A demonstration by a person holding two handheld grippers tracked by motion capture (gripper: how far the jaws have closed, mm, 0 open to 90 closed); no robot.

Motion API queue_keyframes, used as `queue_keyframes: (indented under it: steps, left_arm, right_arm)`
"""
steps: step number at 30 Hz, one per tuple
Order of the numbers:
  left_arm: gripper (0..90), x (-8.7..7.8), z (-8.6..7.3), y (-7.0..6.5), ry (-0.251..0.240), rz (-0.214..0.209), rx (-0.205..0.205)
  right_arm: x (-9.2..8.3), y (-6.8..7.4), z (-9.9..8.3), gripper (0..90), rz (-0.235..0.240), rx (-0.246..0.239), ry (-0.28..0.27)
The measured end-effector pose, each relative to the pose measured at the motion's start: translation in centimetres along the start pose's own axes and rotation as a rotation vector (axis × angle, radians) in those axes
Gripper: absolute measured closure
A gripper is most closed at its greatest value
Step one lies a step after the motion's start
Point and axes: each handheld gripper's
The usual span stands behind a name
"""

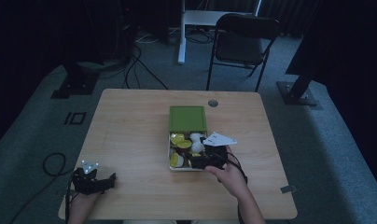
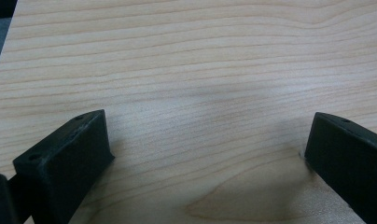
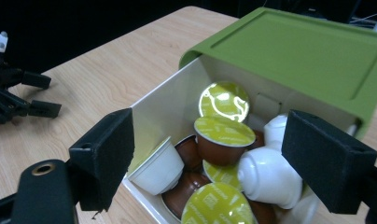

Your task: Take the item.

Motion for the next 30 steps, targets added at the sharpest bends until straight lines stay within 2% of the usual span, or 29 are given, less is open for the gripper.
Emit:
queue_keyframes:
  steps: [9,16,20,24,26,30]
  left_arm:
    - [0.3,0.0,0.0,0.0,0.001,0.0,0.001]
    - [0.3,0.0,0.0,0.0,0.002,0.0,0.003]
    - [0.3,0.0,0.0,0.0,0.003,0.0,0.003]
    - [0.3,0.0,0.0,0.0,0.002,0.0,0.003]
    - [0.3,0.0,0.0,0.0,0.003,0.0,0.003]
    - [0.3,0.0,0.0,0.0,0.003,0.0,0.003]
  right_arm:
    - [1.5,1.3,-1.0,16.7,0.032,-0.001,0.026]
    - [2.8,2.1,-1.7,16.8,0.037,0.011,0.032]
    - [3.4,2.5,-2.1,21.0,0.034,0.019,0.025]
    - [4.0,2.7,-2.6,24.1,0.013,0.018,0.048]
    - [4.2,2.9,-2.8,31.7,0.011,0.021,0.046]
    - [4.5,3.3,-3.2,35.2,-0.001,0.02,0.061]
Point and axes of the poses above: each handheld gripper's, and its own axes: x roughly forward along the jaws, z roughly out of its top, y roughly to its left
